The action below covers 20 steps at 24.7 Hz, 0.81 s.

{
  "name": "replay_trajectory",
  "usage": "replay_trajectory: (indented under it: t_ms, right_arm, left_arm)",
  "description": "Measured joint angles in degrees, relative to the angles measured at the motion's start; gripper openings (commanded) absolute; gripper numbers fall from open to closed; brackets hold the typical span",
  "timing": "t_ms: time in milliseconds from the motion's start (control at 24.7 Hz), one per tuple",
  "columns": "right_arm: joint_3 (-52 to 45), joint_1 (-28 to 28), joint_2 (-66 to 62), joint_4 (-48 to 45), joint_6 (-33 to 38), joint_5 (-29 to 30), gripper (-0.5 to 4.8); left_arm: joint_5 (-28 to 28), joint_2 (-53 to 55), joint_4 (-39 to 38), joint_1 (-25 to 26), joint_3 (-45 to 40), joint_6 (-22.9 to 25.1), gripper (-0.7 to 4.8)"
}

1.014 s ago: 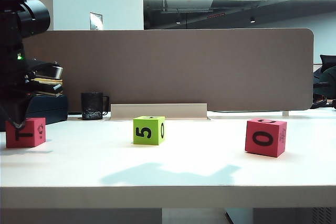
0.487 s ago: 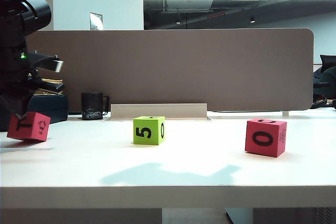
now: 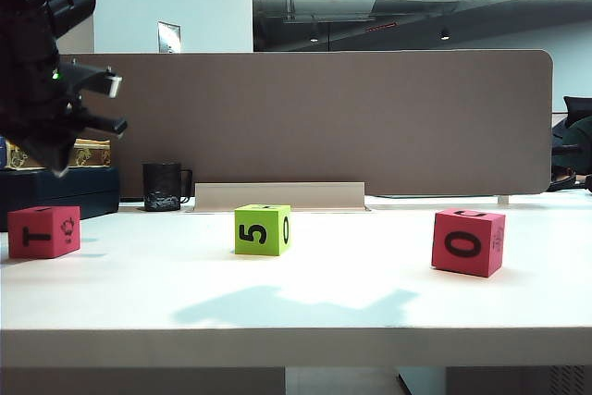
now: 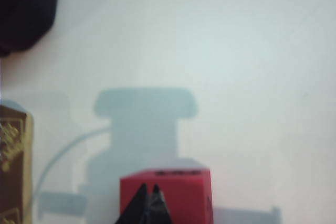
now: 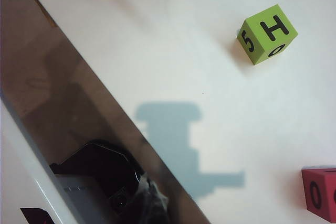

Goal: Select the appropriate blocks from the scattered letter blocks on the table and arrange them in a row to spell out "THU".

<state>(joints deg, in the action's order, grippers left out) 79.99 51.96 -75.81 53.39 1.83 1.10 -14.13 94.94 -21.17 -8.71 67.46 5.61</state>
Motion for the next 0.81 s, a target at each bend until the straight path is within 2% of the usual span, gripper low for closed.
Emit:
replay_trajectory:
  t_ms: [162,324,406,487,568,649,811]
  right_arm:
    - [0.0,0.0,-0.3,0.0,0.0,0.0,-0.05]
    - [0.0,0.0,-0.3,0.0,0.0,0.0,-0.05]
    - [0.0,0.0,-0.3,0.0,0.0,0.0,-0.05]
    - [0.0,0.0,-0.3,0.0,0.0,0.0,-0.05]
    - [0.0,0.0,-0.3,0.0,-0.1,0.0,-0.05]
    - [0.0,0.0,-0.3,0.0,-0.2,0.0,-0.05]
    - [0.0,0.0,-0.3,0.0,-0.2,0.0,-0.05]
  left_arm:
    - [0.0,0.2,0.3,0.0,2.6,0.9,-0.05]
    - [0.0,0.2,-6.4,0.0,5.5,1.0,0.02]
    - [0.0,0.2,-10.7,0.0,6.5,1.0,0.52]
    - [0.0,0.2,-14.6,0.0,6.5,1.0,2.08]
    - [0.0,0.3,-16.5,0.0,6.3,0.0,2.83]
    - [0.0,0.3,-17.2,0.0,6.3,-1.0,3.14]
    - [0.1,0.5,-16.7,0.0,6.3,-1.5,3.14]
